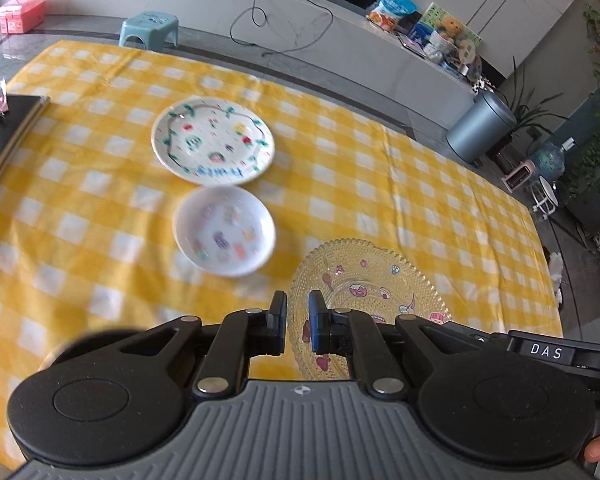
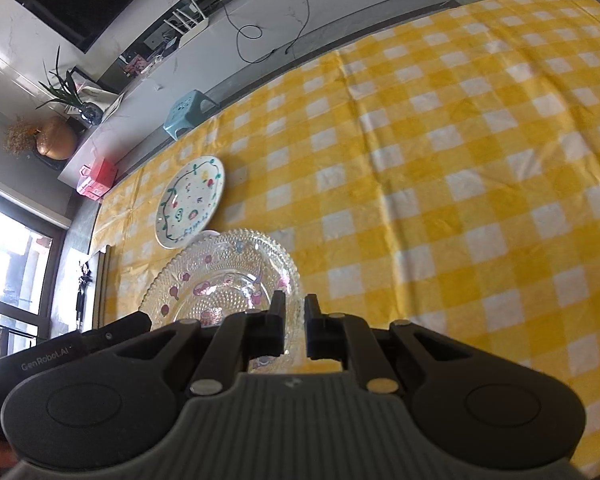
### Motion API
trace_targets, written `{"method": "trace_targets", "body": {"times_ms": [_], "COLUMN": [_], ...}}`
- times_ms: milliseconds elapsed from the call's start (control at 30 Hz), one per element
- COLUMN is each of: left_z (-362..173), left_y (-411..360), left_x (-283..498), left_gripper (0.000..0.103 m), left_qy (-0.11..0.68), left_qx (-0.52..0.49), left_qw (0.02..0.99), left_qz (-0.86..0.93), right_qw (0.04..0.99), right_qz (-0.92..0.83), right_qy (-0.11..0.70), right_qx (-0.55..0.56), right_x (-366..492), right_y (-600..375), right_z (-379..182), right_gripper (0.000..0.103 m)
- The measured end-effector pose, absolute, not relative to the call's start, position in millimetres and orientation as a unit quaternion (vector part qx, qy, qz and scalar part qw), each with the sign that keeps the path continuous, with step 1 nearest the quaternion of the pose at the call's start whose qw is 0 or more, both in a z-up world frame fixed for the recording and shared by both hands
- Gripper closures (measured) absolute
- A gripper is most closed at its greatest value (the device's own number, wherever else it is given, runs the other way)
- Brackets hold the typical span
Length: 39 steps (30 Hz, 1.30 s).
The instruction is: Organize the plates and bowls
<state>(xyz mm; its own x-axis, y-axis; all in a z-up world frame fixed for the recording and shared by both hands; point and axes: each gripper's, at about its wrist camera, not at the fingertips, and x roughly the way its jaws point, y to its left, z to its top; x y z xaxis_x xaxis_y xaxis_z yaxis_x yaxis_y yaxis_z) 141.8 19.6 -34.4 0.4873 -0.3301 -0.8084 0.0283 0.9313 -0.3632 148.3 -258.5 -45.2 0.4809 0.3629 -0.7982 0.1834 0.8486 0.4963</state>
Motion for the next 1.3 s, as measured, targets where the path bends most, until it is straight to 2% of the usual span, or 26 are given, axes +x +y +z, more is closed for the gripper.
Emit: {"method": "trace_targets", "body": {"times_ms": [467,1300], "left_z": [-58,-98], "left_y": [-17,-48], "left_x": [90,79], "left_gripper": [0.091,0.092], "left_qy": [0.515,0.521], "left_qx": [-0.143,-0.040], "left_qw": [0.837,0.848], "left_qz": [-0.122,-0.090], "right_qw": [0.818,0.797], "right_qz": [0.029,0.012], "right_qy": [0.526,0.593], "right_qx": [0.232,0.119], "right_x": [90,107], "right_y": [-292,-264], "right_z": [-54,-96], "right_gripper": [0.096,0.094]}}
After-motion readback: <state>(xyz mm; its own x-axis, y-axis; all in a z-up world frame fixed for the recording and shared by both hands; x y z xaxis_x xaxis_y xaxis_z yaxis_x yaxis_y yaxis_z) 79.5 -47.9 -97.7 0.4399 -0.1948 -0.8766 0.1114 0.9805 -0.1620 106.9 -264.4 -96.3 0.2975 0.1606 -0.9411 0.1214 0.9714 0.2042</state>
